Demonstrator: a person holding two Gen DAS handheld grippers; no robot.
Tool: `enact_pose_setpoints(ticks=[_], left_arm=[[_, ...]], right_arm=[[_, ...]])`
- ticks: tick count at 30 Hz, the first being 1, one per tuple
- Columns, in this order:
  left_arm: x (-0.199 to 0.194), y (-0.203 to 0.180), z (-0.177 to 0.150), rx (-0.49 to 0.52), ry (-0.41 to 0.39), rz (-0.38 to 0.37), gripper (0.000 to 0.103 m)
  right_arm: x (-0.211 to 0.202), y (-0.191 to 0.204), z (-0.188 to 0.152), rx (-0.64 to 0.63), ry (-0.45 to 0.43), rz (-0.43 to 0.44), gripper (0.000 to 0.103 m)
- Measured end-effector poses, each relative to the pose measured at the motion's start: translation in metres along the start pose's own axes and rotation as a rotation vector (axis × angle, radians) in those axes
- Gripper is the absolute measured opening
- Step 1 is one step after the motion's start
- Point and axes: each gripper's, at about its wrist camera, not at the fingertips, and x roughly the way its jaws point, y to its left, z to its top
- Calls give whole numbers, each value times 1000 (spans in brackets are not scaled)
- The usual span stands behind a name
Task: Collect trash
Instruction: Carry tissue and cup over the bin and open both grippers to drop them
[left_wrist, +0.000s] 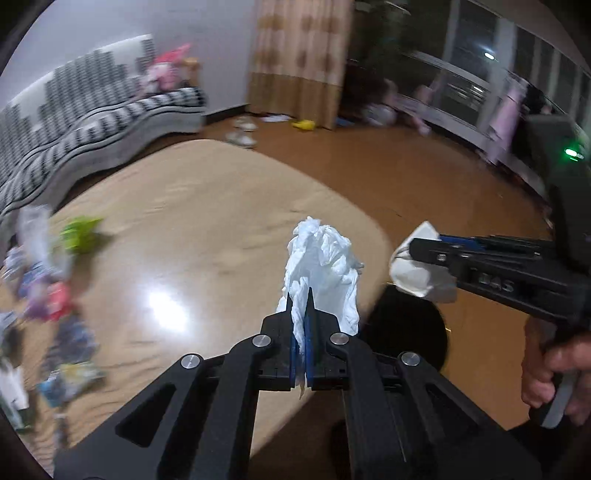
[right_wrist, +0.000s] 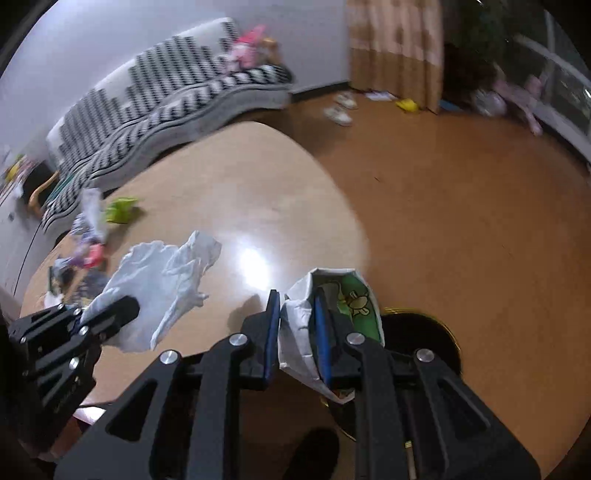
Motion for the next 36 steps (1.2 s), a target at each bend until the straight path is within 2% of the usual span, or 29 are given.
enact_pose_setpoints(ticks=[5,10,14,22,23,24,26,36], left_arm=[[34,-57,-5,88,51,-78,2],[60,-80,-5,131,88,-95,2],[78,-84,1,140,108,-92,2],[89,-91,-1,131,129,-85,2],[90,-90,0,130,130,-86,2],[88,-95,-3,129,129,-86,2],[87,-96,-3,129,130,-87,2],[96,-104,-4,123,156,-138,2]], right_arm=[[13,-71,-21,129,100,-50,19],[19,-111,-35,189,146,-69,19],[18,-121,-39,197,150,-67,19],[17,-120,-39,202,150,-57,20],[18,-121,-39,207,154,-55,26],[16,-123,-40,213,152,-55,43],[11,-126,-39,217,129,-63,71],[-10,-141,-33,288,47,-87,72]])
